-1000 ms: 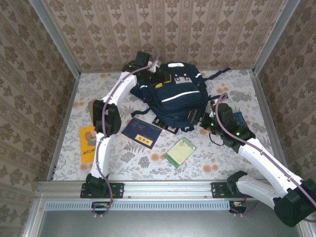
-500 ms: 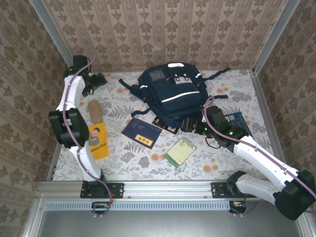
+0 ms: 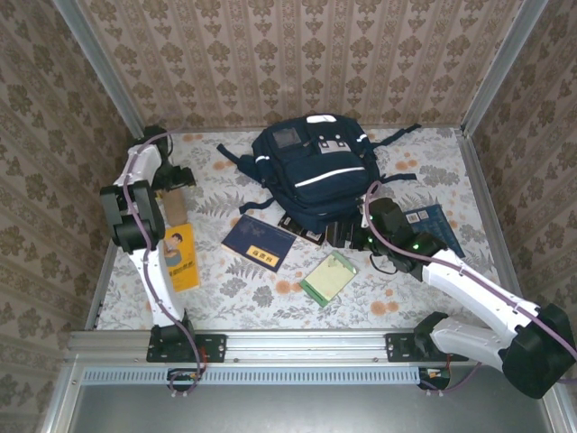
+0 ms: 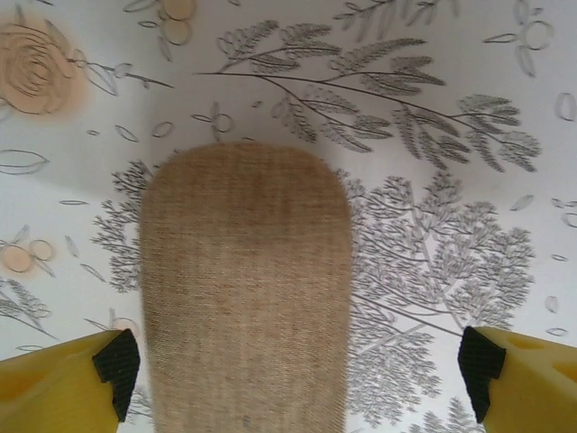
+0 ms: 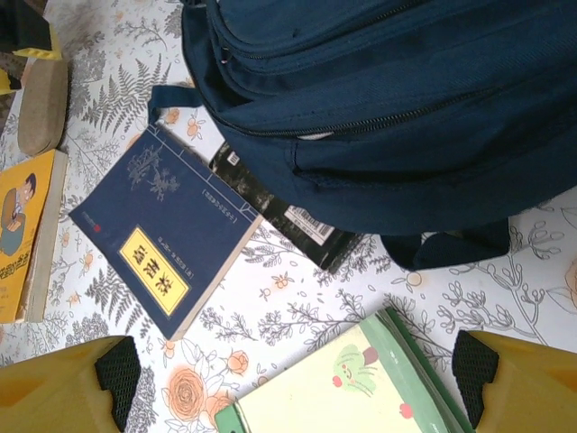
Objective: Pack the student bag
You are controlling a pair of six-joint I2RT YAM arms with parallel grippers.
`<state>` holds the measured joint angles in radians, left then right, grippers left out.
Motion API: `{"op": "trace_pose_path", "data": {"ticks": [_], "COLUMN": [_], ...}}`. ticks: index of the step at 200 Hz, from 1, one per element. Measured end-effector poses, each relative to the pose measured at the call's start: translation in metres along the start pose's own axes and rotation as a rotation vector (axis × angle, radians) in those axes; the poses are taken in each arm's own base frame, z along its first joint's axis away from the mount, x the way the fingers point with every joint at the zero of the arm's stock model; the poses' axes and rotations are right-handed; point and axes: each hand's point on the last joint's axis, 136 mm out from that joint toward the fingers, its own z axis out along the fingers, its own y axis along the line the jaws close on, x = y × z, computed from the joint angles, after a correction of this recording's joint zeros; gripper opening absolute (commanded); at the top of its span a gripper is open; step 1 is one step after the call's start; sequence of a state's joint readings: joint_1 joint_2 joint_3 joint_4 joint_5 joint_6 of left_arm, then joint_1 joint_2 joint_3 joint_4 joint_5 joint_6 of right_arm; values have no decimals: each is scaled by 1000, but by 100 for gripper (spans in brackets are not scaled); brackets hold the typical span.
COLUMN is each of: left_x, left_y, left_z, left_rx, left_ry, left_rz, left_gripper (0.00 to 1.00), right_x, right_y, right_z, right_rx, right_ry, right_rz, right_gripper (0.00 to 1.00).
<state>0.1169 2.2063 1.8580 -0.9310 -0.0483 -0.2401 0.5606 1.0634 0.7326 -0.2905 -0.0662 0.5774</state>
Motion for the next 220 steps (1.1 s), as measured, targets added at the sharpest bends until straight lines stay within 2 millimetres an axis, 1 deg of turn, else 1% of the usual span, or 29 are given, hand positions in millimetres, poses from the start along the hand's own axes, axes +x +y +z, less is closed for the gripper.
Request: {"op": "trace_pose_path", "data": {"ticks": [40, 60, 73, 89, 116, 129, 155, 169, 187, 209, 220], "left_x": [4, 13, 19, 24, 20, 19, 13, 10, 12, 16, 15], "left_y": [16, 23, 24, 22, 17, 15, 5, -4, -18, -36, -50], "left_z": [8, 18, 26, 32, 32, 31, 27, 20, 1, -38, -60], "left_rx": [-33, -24, 1, 27, 56, 70, 129, 187, 286, 411, 475], "left_ry": [21, 46, 62, 79, 65, 63, 45, 29, 7, -30, -56], "left_rz": [-8, -28, -42, -57, -85, -101, -151, -202, -298, -405, -437], "left_gripper": [92, 89, 86, 78, 60, 57, 57, 56, 57, 57, 57], "right_x": [2, 4, 6, 9, 10, 10, 9, 8, 7, 4, 1], "right_y": [1, 0, -1, -2, -3, -3, -2, 0, 6, 18, 25], "right_z": [10, 16, 19, 23, 24, 24, 23, 22, 19, 16, 15], "right_rx": [-5, -4, 0, 4, 5, 5, 3, -6, -33, -92, -124], "right_ry": [17, 30, 39, 52, 59, 59, 57, 56, 56, 51, 51], "right_rz": [-2, -1, -1, 1, 1, 1, 2, 2, 5, 16, 28], "right_gripper": [92, 92, 91, 91, 90, 89, 89, 89, 90, 90, 91]}}
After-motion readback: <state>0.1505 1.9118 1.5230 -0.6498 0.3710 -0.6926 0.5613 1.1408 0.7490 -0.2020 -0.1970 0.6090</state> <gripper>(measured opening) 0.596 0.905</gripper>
